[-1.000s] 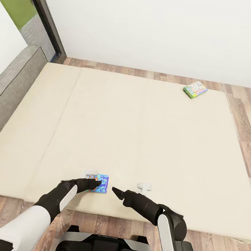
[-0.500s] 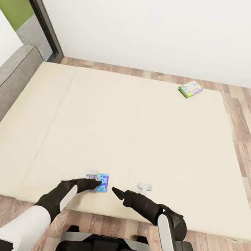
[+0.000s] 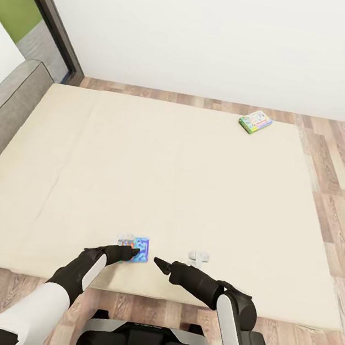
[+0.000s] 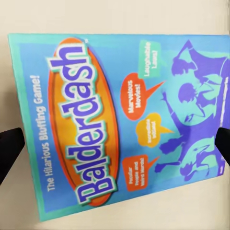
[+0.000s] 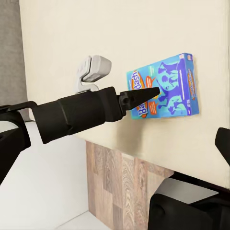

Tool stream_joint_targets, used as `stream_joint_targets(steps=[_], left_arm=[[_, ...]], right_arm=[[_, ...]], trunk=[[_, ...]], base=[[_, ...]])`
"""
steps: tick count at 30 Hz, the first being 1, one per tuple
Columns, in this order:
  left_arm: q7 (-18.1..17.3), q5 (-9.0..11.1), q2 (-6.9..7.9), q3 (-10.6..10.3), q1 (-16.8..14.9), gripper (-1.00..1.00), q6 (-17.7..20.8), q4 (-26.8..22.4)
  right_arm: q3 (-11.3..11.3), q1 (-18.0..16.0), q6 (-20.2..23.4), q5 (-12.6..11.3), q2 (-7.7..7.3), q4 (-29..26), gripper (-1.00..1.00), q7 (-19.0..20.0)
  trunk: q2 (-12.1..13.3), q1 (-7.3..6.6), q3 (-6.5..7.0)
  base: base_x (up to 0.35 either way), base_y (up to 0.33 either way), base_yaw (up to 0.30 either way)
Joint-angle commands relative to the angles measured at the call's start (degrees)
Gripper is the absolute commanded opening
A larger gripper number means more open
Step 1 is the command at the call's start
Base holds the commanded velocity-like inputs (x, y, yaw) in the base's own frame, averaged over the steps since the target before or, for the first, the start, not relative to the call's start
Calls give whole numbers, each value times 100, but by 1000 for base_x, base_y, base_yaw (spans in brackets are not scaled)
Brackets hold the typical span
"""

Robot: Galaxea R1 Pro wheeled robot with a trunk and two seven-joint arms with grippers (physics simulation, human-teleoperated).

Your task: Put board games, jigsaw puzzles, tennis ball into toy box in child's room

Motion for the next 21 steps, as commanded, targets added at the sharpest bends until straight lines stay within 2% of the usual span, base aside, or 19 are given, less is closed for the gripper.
stream_joint_targets(steps=[1, 10, 21], left_arm=[[4, 45, 2, -8, 0, 100, 35, -9], [4, 45, 2, -8, 0, 100, 35, -9], [4, 45, 4, -8, 0, 100, 34, -37]], right_arm=[[-6, -2, 26, 16, 3, -6, 100, 26], [-6, -2, 26, 15, 3, -7, 100, 26], [-6, -2, 28, 13, 3, -7, 100, 26]], trunk=[[-6, 2, -5], [-6, 2, -5], [-6, 2, -5]], base=[[0, -92, 0], [0, -191, 0], [0, -55, 0]])
